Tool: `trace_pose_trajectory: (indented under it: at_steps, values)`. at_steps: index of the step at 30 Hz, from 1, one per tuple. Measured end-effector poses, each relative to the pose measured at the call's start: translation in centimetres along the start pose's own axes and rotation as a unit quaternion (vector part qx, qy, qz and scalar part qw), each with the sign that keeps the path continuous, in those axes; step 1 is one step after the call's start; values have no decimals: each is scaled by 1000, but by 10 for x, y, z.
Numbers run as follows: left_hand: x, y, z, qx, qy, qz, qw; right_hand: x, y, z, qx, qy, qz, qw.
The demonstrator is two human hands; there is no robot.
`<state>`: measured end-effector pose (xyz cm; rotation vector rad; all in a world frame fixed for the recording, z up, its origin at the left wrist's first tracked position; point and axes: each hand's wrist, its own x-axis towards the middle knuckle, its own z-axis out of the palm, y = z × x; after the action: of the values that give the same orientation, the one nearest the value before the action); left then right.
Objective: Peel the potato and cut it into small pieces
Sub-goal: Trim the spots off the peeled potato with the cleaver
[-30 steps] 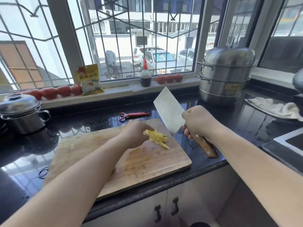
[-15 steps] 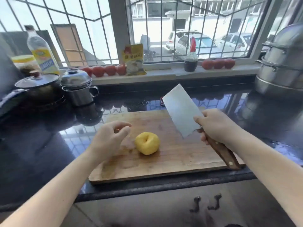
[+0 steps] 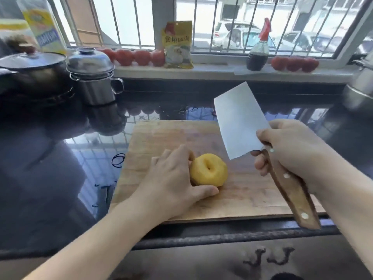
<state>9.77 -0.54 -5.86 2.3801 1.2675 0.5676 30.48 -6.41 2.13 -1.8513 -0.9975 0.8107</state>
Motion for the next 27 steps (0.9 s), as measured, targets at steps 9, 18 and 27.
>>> trace_pose_trajectory:
  at_steps: [9,18,27]
  values:
    - [-6,-3,3,-60,20,5,998,-13,3,13,-118,-25,-60,991]
    - [-7,0,1,-75,22,5,997,-9,7,14,-126,-27,-99,987]
    - [-8,2,-1,-66,23,8,998,-1,5,20,-170,-21,-127,977]
